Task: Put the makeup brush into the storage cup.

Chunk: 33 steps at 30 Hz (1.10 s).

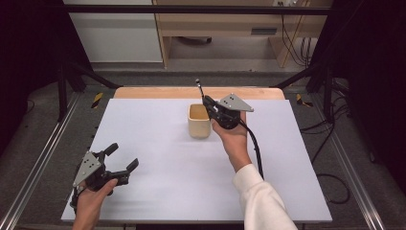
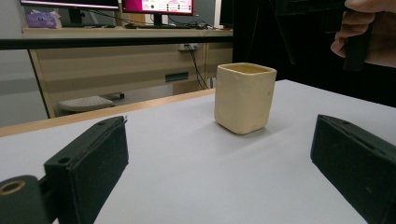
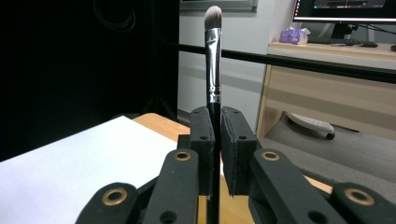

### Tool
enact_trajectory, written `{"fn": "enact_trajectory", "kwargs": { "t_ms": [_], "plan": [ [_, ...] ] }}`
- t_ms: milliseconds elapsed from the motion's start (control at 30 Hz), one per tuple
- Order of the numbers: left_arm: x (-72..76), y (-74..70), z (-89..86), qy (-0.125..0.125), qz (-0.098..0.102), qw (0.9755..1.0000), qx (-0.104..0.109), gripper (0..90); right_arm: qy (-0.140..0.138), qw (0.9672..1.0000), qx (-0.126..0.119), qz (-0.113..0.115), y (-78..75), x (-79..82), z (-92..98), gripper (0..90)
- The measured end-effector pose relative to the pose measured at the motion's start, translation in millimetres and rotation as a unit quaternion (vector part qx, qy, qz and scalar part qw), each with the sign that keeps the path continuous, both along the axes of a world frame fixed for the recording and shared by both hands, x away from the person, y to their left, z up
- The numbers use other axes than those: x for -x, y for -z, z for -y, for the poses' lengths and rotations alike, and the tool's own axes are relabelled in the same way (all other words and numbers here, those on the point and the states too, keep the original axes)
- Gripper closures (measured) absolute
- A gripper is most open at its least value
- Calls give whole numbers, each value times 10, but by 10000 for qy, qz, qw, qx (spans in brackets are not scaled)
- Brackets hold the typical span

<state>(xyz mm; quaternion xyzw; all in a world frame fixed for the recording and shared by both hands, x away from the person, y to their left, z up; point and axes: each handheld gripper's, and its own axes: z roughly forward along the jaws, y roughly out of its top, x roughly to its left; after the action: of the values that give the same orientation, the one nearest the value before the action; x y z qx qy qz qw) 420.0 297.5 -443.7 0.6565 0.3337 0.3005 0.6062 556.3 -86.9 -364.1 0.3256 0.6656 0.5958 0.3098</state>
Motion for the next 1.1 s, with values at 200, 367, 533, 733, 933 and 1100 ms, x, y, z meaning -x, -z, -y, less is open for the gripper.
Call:
{"fn": "enact_trajectory", "kwargs": {
  "t_ms": [200,367,533,733,933,1100],
  "plan": [
    [-12,0,-4,-22,3,10000,19,36,0,10000,-60,40,-44,-26,-29,836],
    [-32,4,-14,6,-3,9997,257,36,-35,9999,-42,84,-59,-62,-62,836],
    [-54,18,4,-24,-35,9998,218,37,-31,10000,35,64,-42,-98,-72,836],
    [-53,11,9,-16,-11,9997,228,36,-15,9997,3,234,-41,-100,-67,836],
    [-53,17,26,15,-19,9998,194,36,51,9994,12,355,-24,-116,-52,836],
    [-47,15,40,28,-14,9998,199,36,29,9992,-26,406,-24,-121,-78,837]
  ]
}}
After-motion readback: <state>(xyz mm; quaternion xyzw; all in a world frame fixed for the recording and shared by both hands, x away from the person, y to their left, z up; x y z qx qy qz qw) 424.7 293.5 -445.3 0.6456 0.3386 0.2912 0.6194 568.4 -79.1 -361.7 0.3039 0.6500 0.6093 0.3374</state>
